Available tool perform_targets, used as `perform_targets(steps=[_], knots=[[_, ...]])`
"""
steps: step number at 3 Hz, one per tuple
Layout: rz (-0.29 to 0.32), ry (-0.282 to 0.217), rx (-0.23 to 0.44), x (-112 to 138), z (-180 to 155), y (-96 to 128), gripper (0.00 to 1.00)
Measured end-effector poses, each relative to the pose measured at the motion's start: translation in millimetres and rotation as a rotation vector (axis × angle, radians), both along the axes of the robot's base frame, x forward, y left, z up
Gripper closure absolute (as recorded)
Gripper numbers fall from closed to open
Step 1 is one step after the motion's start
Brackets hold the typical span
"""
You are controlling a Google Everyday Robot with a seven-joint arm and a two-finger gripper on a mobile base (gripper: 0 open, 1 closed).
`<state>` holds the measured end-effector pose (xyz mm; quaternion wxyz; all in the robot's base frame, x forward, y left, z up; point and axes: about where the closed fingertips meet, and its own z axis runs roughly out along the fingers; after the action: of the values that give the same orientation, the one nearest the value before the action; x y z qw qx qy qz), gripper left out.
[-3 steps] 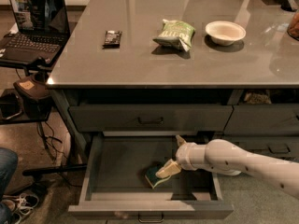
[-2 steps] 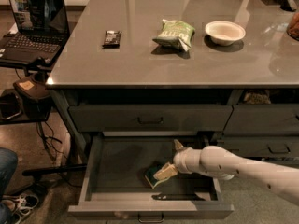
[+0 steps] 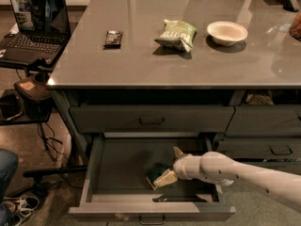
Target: Pick sponge from middle drawer and place on counter
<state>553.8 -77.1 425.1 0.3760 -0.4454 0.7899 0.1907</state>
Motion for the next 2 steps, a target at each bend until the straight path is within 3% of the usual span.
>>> perform_targets(steps=[1,2], knots=[[0.012,0.068,0.037,-16.4,-49.6,9.7,0.00],[0.012,0.068,0.037,-16.4,-49.6,9.7,0.00]])
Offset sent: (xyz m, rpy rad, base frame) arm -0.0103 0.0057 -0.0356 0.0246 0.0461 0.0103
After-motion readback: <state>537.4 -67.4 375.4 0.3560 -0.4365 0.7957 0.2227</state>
